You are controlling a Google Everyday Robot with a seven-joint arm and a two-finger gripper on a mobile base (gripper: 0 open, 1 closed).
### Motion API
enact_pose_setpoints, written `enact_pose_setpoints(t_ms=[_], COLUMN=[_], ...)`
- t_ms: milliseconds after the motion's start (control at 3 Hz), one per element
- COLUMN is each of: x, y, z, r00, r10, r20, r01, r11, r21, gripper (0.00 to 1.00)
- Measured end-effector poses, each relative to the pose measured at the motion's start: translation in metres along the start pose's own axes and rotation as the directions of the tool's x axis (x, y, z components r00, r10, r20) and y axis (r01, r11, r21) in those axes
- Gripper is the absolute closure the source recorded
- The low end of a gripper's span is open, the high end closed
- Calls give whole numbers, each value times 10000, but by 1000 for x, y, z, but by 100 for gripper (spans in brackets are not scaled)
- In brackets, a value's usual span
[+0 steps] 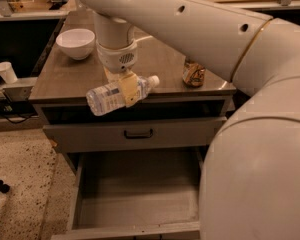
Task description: Place blue plastic bottle into middle drawer
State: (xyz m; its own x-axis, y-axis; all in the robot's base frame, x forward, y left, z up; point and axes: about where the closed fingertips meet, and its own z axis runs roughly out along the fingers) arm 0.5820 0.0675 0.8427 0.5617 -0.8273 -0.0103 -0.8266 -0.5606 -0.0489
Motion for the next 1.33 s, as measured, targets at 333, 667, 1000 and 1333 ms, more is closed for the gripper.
enact_pose_setpoints(t_ms=[333,667,1000,1333], x=[5,2,5,5], y=[17,71,100,98], z=[-11,-5,20,19], r00=[9951,9661,9458,9487], r10=[937,2556,3171,3087], r20=[-314,-373,-698,-682], r01=[-915,-2516,-3153,-3067], r11=[9936,9638,9483,9510], r21=[669,877,365,390], gripper=[100,100,100,100])
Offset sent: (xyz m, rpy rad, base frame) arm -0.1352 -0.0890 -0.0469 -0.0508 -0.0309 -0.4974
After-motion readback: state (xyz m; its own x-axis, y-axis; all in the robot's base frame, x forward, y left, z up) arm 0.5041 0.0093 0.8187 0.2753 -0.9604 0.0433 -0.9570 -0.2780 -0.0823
